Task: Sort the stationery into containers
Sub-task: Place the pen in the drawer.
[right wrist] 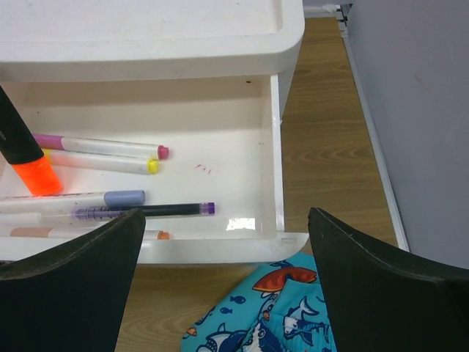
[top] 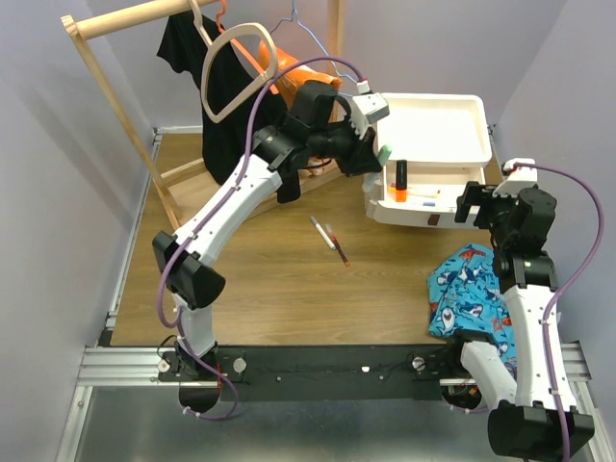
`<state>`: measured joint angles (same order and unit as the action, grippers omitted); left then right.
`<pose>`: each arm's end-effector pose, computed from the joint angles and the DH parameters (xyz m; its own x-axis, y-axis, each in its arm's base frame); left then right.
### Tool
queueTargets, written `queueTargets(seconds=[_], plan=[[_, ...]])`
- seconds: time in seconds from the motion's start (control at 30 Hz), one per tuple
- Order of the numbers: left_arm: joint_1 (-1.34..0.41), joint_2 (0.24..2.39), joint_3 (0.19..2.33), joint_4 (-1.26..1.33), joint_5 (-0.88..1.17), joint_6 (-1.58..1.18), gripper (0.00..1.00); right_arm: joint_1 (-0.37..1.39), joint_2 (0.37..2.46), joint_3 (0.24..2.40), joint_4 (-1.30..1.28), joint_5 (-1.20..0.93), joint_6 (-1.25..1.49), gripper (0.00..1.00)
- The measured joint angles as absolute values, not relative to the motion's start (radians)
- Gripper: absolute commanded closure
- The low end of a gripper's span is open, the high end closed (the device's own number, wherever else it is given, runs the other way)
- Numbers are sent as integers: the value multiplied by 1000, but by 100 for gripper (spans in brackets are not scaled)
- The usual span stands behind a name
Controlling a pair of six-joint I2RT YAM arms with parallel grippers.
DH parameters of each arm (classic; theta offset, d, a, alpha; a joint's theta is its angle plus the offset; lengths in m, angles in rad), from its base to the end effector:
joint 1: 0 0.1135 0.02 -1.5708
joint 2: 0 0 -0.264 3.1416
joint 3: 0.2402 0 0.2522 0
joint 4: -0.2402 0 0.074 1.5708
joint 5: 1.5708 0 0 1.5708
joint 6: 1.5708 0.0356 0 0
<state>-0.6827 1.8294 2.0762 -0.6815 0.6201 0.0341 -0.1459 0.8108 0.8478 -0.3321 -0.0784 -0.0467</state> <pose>0.3002 -0.2708 0.4434 -0.2951 0.2757 -0.9148 0.9330 0.2897 -0.2137 0.1839 -0.0242 0.3420 -0.2907 -0.0043 -0.9568 0.0573 0.9981 -0.0219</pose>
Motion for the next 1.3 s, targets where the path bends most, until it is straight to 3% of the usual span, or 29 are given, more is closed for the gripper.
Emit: queueTargets(seconds=[0.43,1.2,1.3], plan=[[-698,2157,2335,-459,497,85,100,-152,778,848,-341,-78,-51,0],[-787,2247,2360,-346,485,29,100,-159,762,843,-346,-78,-51,0],[-794,2258,2359,-344,488,22,96,-160,759,834,-347,-78,-51,0]])
